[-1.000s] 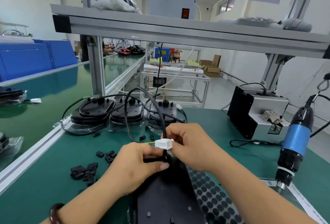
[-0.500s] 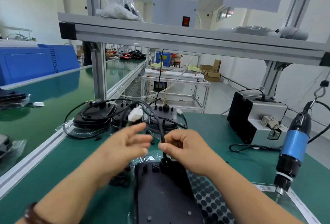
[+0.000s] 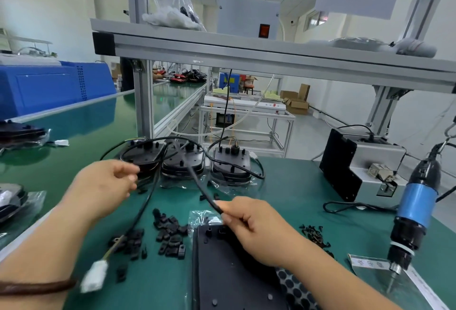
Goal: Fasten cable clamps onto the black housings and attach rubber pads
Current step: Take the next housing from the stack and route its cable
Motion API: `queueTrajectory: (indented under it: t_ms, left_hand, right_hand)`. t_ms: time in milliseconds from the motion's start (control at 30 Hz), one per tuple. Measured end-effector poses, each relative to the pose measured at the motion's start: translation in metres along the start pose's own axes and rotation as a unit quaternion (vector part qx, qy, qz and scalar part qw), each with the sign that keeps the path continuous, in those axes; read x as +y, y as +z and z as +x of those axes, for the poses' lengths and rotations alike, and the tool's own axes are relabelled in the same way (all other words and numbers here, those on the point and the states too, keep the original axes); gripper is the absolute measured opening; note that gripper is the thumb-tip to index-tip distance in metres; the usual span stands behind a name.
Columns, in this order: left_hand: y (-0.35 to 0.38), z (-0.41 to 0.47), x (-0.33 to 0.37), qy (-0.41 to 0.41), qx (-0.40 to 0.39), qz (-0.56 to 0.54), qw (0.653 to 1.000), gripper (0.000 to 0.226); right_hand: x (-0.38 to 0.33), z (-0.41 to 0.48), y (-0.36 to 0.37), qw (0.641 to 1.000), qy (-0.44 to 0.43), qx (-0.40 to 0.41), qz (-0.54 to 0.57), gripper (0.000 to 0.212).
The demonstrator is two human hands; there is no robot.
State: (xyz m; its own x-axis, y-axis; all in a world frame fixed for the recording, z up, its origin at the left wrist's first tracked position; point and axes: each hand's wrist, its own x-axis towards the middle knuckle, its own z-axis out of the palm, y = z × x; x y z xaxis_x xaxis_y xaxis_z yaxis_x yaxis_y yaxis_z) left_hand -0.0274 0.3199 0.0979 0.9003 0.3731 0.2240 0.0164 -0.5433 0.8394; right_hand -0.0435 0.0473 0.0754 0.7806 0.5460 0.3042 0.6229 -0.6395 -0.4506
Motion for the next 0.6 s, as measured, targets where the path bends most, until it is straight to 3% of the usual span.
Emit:
queueTrajectory:
  t_ms: [67, 100, 133, 200, 233, 300, 433, 533, 600]
  left_hand:
    - [0.002, -0.016, 0.017, 0.180, 0.166, 0.070, 0.967, 0.018]
    - [0.003, -0.029, 0.031, 0.275, 0.183, 0.059, 0.942, 0.018]
    - [0.006, -0.040, 0.042, 0.360, 0.138, 0.063, 0.921, 0.020]
    - [0.020, -0.057, 0.051, 0.445, -0.069, 0.125, 0.884, 0.024]
    - [0.029, -0.062, 0.050, 0.438, -0.161, 0.172, 0.868, 0.026]
    - [0.043, -0.062, 0.041, 0.404, -0.235, 0.230, 0.854, 0.029]
    - [0.051, -0.057, 0.029, 0.349, -0.244, 0.214, 0.879, 0.041]
    - [0.057, -0.057, 0.025, 0.298, -0.252, 0.159, 0.907, 0.034]
    - [0.058, -0.057, 0.023, 0.265, -0.255, 0.123, 0.922, 0.025]
  right_hand:
    - [-0.001, 0.001, 0.004, 0.999, -0.005, -0.012, -0.039, 0.028]
    - [-0.001, 0.002, 0.005, 0.999, -0.001, -0.016, -0.043, 0.027]
    - [-0.002, 0.002, 0.006, 0.999, -0.001, -0.019, -0.039, 0.025]
    - [-0.003, 0.003, 0.006, 0.999, -0.005, -0.025, -0.030, 0.019]
    - [-0.003, 0.004, 0.006, 0.999, -0.004, -0.029, -0.027, 0.019]
    - [-0.001, 0.005, 0.004, 0.999, 0.003, -0.037, -0.016, 0.022]
    - [0.004, 0.006, -0.001, 0.998, 0.034, -0.049, 0.007, 0.019]
    - [0.009, 0.009, -0.018, 0.987, 0.078, -0.102, 0.092, 0.015]
    - [0.011, 0.020, -0.030, 0.978, 0.120, -0.064, 0.156, 0.008]
